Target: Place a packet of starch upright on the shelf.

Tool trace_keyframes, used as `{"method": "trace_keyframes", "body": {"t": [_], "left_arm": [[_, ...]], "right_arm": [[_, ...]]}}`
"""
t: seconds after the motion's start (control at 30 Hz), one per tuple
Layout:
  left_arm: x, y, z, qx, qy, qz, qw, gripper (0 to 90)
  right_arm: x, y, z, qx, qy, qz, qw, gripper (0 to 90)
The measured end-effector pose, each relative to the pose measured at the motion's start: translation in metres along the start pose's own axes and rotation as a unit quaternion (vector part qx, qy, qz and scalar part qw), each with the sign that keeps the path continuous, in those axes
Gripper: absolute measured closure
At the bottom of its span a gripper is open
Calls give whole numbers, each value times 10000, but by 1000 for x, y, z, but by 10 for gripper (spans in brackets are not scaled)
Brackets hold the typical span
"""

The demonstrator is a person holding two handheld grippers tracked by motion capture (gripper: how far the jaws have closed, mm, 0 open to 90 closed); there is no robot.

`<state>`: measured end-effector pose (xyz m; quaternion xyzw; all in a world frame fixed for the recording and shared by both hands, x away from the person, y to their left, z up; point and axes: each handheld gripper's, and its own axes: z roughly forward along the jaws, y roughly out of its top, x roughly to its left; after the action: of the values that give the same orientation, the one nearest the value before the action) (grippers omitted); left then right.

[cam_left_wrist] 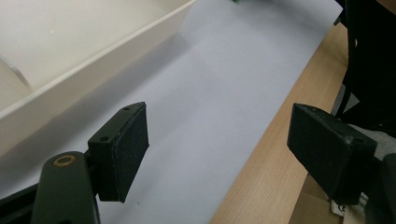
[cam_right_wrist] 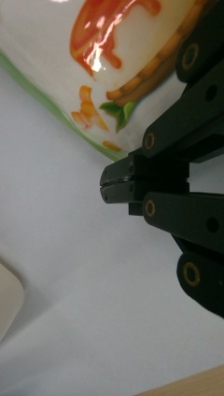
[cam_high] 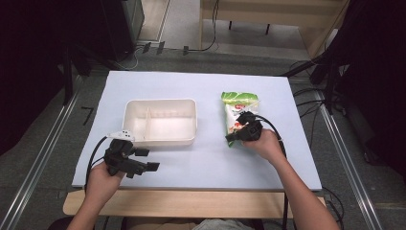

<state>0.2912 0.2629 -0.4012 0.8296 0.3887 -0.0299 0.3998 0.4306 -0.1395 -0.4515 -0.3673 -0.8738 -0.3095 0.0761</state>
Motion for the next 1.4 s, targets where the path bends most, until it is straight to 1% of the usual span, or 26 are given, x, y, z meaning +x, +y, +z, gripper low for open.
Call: {"method": "trace_keyframes", "body": {"t": [0.03, 0.07, 0.1, 0.13, 0.17, 0.2, 0.3, 0.33, 0.37, 0.4, 0.47, 0.57, 0.63, 0.73, 0.87, 0.93, 1.0, 1.03, 1.07, 1.1, 1.13, 1.17, 1.2, 1.23, 1.33, 1.4], "left_arm": [[0, 1, 0, 5, -30, 7, 10000, 215], [0, 1, 0, 5, -30, 7, 10000, 215], [0, 1, 1, 20, -41, 22, 10000, 215], [0, 1, 1, 19, -41, 21, 10000, 215], [0, 1, 1, 19, -41, 21, 10000, 216], [0, 1, 1, 13, -41, 16, 10000, 216], [0, 1, 1, 50, -13, 38, 10000, 216], [0, 1, 1, 52, -10, 38, 10000, 216], [0, 1, 1, 52, -10, 38, 10000, 216], [0, 1, 1, 43, -11, 34, 10000, 216], [0, 1, 1, 39, -11, 25, 10000, 216], [1, 1, 2, 57, -12, 18, 10000, 216], [1, 1, 2, 36, -13, 14, 10000, 216], [1, 1, 1, 59, -1, 6, 10000, 216], [1, -1, 1, 46, 13, -26, 10000, 216], [1, -1, 1, 49, 26, -26, 10000, 216], [1, -2, 1, 52, 16, -38, 10000, 216], [1, -2, 1, 52, 16, -38, 10000, 215], [1, -2, 1, 40, 11, -40, 10000, 215], [1, -2, 1, 45, 16, -29, 10000, 215], [1, -2, 1, 44, 22, -28, 10000, 215], [1, -2, 1, 44, 22, -28, 10000, 215], [1, -2, 1, 56, 38, -32, 10000, 215], [1, -2, 1, 58, 45, -43, 10000, 215], [2, -3, 1, 75, 64, -28, 9999, 215], [2, -3, 1, 59, 50, -51, 10000, 215]], "right_arm": [[0, 0, -3, -42, 24, 100, 9999, 900], [0, 0, -3, -42, 24, 100, 9999, 900], [4, 1, -8, -227, -112, 74, 9997, 806], [4, 2, -11, -299, -99, 111, 9994, 790], [4, 2, -11, -299, -99, 111, 9994, 790], [4, 4, -18, -480, -59, 144, 9987, 730], [5, 6, -26, -678, -111, 148, 9975, 613], [6, 7, -30, -759, -182, 160, 9968, 585], [6, 7, -30, -759, -182, 160, 9968, 585], [7, 8, -38, -943, -257, 84, 9952, 544], [6, 9, -44, -1077, -259, 15, 9938, 494], [2, 8, -56, -1232, -320, 100, 9918, 466], [-1, 7, -61, -1274, -361, 161, 9911, 457], [-9, 6, -70, -1320, -538, 201, 9896, 457], [-24, 3, -81, -1506, -689, 404, 9854, 465], [-31, 2, -85, -1509, -805, 558, 9837, 464], [-37, 2, -86, -1516, -871, 584, 9829, 459], [-37, 2, -86, -1516, -871, 584, 9829, 459], [-46, 3, -86, -1505, -926, 692, 9818, 451], [-49, 4, -85, -1492, -959, 733, 9814, 450], [-53, 5, -84, -1508, -968, 848, 9802, 446], [-53, 5, -84, -1508, -968, 848, 9802, 446], [-61, 6, -81, -1500, -1007, 945, 9790, 438], [-66, 7, -79, -1494, -1049, 1011, 9780, 432], [-79, 10, -73, -1422, -1167, 1151, 9762, 405], [-86, 11, -69, -1378, -1175, 1234, 9757, 406]]}}
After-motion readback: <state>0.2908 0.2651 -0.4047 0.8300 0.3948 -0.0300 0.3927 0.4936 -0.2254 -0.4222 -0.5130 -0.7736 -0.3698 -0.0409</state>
